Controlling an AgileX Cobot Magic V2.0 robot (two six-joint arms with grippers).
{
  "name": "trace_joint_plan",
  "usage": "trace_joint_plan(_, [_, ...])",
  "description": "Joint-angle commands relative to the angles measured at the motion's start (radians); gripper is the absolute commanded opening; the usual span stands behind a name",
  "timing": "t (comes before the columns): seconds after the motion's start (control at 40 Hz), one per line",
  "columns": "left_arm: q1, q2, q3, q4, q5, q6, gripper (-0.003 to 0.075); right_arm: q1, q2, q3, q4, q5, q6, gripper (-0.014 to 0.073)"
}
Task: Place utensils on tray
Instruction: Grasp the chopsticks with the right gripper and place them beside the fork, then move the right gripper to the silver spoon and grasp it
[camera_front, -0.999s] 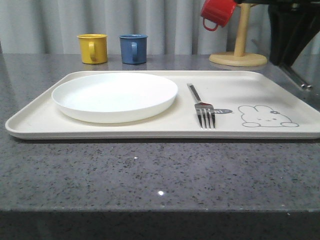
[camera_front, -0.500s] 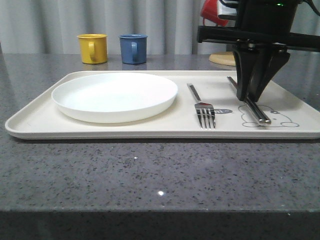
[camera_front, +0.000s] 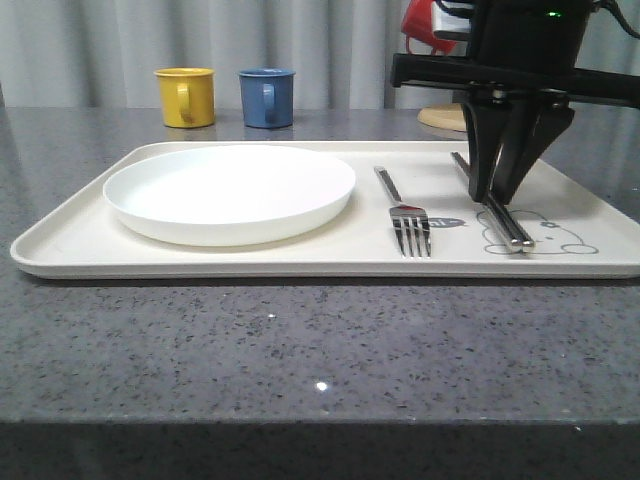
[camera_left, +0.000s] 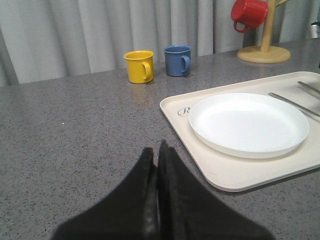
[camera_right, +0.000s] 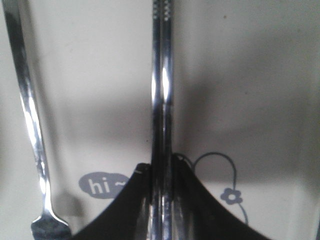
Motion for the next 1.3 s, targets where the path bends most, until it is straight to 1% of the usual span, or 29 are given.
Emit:
trace_joint_plan(0.0, [0.001, -0.006, -0.025, -0.006, -0.076, -0.011, -0.0018, -0.001, -0.044, -0.03, 0.006, -0.014, -0.003, 0.0164])
trace_joint_plan(0.45, [0.001, -0.006, -0.025, -0.006, -0.076, -0.011, -0.0018, -0.001, -0.049, -0.036, -0.004, 0.008, -0.003, 0.0174])
trace_joint_plan(0.525, [0.001, -0.006, -0.025, -0.006, -0.076, -0.011, -0.0018, -0.008, -0.054, -0.064, -0.03, 0.054, -0.005, 0.0174])
trace_joint_plan(0.624, [0.001, -0.006, -0.025, -0.006, -0.076, -0.011, -0.0018, -0.035, -0.056, -0.121, -0.074, 0.136, -0.05, 0.0174])
trace_joint_plan(0.699, [0.001, -0.006, -0.025, -0.006, -0.076, -0.011, -0.0018, -0.069, -0.081, -0.148, -0.074, 0.135, -0.1, 0.0174])
trace_joint_plan(0.824, [0.001, -0.006, -0.025, -0.006, -0.076, -0.011, -0.0018, -0.143, -0.124, -0.149, -0.081, 0.134, -0.181, 0.0174])
trace_joint_plan(0.924, [0.001, -0.006, -0.025, -0.006, -0.076, -0.011, -0.0018, -0.234, -0.161, -0.131, -0.105, 0.135, -0.279, 0.0176])
trace_joint_plan(1.049, [0.001, -0.006, -0.025, -0.006, -0.076, -0.011, -0.0018, -0.367, -0.198, -0.096, -0.161, 0.134, -0.409, 0.0222])
trace_joint_plan(1.124, [0.001, -0.006, -0.025, -0.006, -0.076, -0.011, -0.0018, -0.449, -0.2, -0.087, -0.177, 0.134, -0.521, 0.0248])
trace_joint_plan(1.174, [0.001, -0.006, -0.025, -0.006, -0.076, -0.011, -0.0018, -0.494, -0.193, -0.085, -0.17, 0.134, -0.554, 0.0259])
trace_joint_plan(1.274, [0.001, -0.006, -0.025, -0.006, -0.076, -0.011, -0.0018, -0.557, -0.168, -0.085, -0.146, 0.115, -0.558, 0.0267])
